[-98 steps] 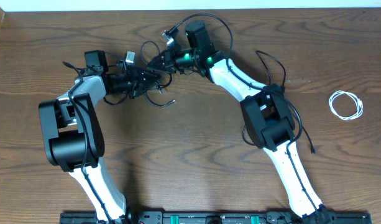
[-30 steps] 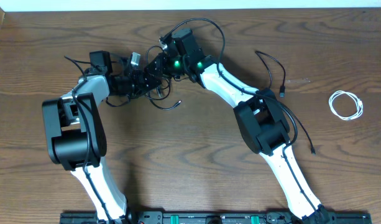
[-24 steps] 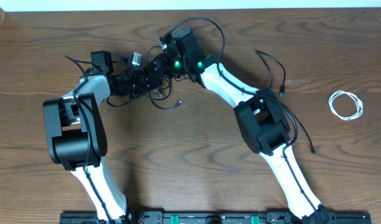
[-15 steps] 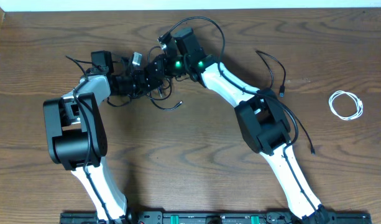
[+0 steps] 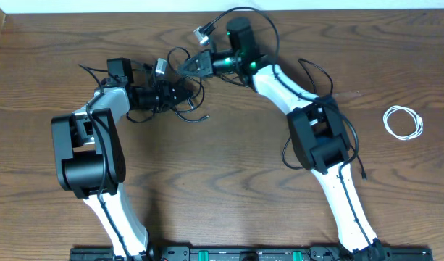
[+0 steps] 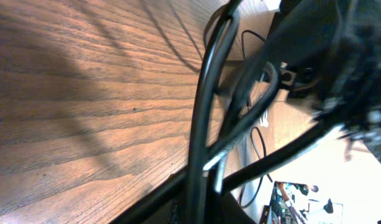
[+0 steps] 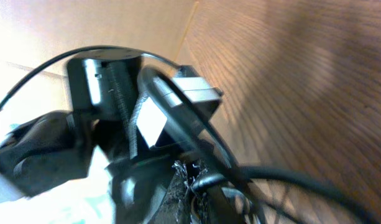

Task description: Untangle cables

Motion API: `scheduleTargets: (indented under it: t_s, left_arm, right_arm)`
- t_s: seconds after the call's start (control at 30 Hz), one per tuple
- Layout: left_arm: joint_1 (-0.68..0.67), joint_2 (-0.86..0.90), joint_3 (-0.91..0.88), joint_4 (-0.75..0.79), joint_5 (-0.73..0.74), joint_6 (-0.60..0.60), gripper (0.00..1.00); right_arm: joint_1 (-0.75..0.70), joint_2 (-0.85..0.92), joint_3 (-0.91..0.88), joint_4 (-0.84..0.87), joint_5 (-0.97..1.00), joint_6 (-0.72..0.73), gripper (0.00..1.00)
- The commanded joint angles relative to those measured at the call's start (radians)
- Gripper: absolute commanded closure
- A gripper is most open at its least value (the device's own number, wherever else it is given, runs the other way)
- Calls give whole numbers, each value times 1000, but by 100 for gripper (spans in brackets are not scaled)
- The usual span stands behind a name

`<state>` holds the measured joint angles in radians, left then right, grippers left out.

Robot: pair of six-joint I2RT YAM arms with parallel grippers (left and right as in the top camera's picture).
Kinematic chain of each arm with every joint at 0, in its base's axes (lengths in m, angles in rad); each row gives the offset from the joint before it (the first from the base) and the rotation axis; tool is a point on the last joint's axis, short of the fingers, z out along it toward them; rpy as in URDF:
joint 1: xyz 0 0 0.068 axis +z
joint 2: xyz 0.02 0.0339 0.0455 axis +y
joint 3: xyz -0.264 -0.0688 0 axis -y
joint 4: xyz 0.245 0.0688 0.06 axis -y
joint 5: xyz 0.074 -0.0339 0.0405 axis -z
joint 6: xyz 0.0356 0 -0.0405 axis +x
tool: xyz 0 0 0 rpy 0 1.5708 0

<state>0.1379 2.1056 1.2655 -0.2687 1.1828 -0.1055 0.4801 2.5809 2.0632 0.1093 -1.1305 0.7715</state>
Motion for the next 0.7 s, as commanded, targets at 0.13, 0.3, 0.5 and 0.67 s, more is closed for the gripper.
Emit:
scheduleTargets:
  t_s: [0.13,0.3,0.5,0.67]
  left_arm:
    - [1,10,-5,-33,-154,-38,75]
    - [1,10,-5,-34,-155,-38,63]
    - [5,10,-5,-33,-156,-38,61]
    - [5,10,-5,-32,-156,-50,61]
  right_arm:
    - [-48,-37,16,34,-143,34,99]
    - [-46,-37,16,60,-159,47,99]
    - [-47,-37,16,59,-190,48,99]
    - [-35,-37,16,60,-254,69,99]
